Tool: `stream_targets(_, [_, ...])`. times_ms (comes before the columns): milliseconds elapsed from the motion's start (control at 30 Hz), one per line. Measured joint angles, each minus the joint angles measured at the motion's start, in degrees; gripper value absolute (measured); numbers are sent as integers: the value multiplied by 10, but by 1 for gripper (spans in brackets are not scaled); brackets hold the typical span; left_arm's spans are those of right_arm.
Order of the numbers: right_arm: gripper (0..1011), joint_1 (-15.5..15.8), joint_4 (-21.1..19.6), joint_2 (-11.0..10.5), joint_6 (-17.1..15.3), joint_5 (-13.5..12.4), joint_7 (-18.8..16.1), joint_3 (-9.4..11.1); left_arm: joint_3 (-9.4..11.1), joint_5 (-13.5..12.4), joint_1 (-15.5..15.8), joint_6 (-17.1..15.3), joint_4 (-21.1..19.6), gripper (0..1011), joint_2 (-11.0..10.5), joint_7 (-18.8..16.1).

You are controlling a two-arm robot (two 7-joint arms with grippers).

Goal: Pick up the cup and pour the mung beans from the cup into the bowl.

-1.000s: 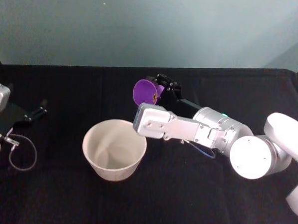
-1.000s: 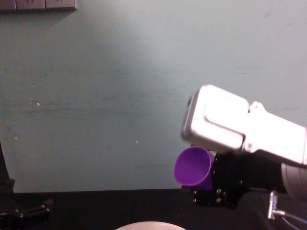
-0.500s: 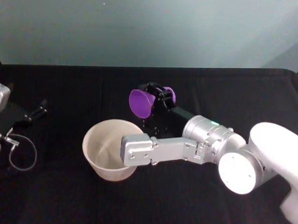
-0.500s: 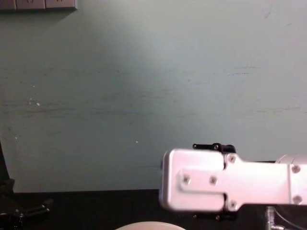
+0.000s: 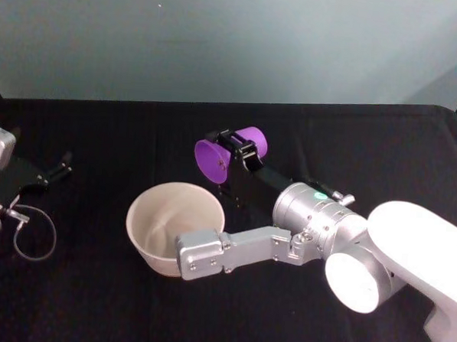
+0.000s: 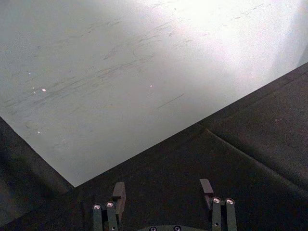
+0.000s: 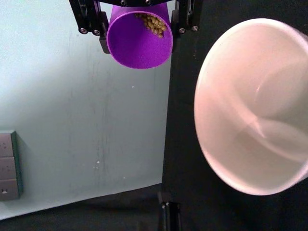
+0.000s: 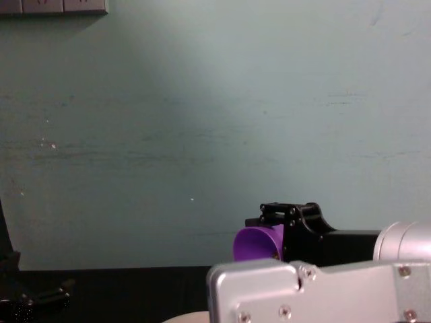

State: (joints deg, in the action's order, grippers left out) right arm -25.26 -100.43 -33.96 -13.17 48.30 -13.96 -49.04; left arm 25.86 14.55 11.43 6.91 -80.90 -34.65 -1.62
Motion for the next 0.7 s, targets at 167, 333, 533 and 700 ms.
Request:
stream_targets(167, [724,0,-2,0,0,28,-7,-8,0,0,0,0,0,1000,0,0])
stream_targets(333, [724,0,-4,1,3,53,-16,-15,0,0,0,0,0,1000,0,0])
stream_targets(533, [724,0,-5,2,5,75,-26,-20,0,0,0,0,0,1000,0,0])
stream_targets(700, [724,0,-5,4,8,95,-36,-24,0,0,0,0,0,1000,0,0])
